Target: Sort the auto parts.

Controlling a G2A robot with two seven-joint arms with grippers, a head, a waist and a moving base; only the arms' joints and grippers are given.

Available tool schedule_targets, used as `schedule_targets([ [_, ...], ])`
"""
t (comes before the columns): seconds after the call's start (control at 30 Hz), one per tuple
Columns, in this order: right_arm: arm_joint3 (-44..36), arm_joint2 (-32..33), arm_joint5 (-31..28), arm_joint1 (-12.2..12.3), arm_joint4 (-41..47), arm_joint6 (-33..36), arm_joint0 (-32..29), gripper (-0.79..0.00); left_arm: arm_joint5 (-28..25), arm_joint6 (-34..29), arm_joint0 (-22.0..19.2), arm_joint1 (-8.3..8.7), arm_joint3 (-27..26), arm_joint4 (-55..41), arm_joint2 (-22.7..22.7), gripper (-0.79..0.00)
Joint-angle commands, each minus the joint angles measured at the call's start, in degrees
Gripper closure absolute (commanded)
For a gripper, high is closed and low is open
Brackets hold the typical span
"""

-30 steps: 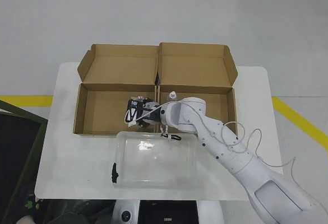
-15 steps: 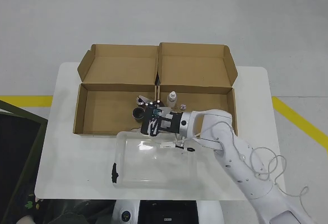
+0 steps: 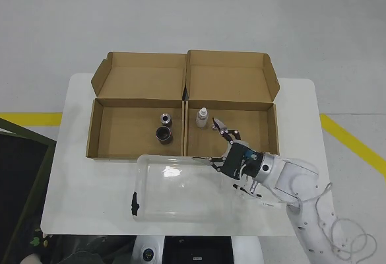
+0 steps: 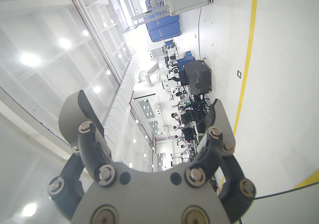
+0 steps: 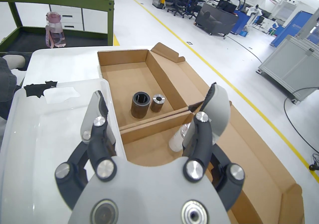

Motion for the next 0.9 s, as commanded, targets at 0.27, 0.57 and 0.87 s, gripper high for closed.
schedule_targets([
  [0.27, 2.2, 11.1, 3.0, 1.7, -1.6, -12.1, -8.9, -0.720, 0.0, 0.0, 0.0, 0.00, 0.0, 0.0, 0.0, -0.785],
  [0.57, 3.8, 17.1, 6.0, 2.6, -0.7, -16.3, -13.1, -0.751, 0.0, 0.0, 0.0, 0.00, 0.0, 0.0, 0.0, -0.785],
  [0.87, 4.2, 20.7, 7.6, 3.1, 1.7, -15.4, -15.5, -0.785, 0.0, 0.0, 0.0, 0.00, 0.0, 0.0, 0.0, -0.785],
])
